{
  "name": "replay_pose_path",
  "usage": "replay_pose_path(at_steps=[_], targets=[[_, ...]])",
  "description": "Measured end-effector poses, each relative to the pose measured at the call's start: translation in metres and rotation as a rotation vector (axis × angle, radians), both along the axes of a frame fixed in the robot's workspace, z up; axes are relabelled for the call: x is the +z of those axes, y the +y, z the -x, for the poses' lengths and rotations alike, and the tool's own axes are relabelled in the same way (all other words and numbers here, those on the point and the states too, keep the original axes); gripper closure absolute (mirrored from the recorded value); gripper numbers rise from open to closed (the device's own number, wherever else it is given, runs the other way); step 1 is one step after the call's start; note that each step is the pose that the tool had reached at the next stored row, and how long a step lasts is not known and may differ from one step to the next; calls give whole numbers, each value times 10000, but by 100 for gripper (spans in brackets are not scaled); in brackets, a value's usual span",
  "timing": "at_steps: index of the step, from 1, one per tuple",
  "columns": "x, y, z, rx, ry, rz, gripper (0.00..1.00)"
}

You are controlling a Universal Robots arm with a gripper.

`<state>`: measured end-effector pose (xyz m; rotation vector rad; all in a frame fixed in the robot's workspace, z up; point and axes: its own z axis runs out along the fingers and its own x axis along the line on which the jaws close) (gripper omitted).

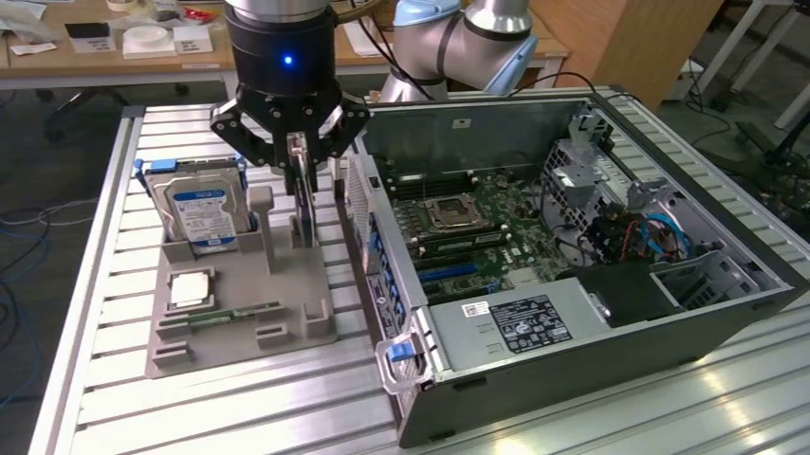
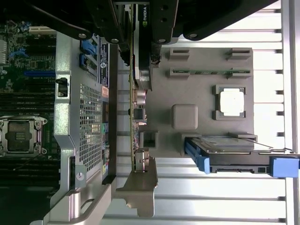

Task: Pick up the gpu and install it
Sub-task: 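Pick up the gpu and move the gpu toward the slot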

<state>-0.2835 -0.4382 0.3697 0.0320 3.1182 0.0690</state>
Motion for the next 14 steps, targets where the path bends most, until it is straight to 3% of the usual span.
replay_pose_path(at_steps=[4,14], targets=[[79,0,0,0,-2,-1,73],[87,0,0,0,-1,-1,73]])
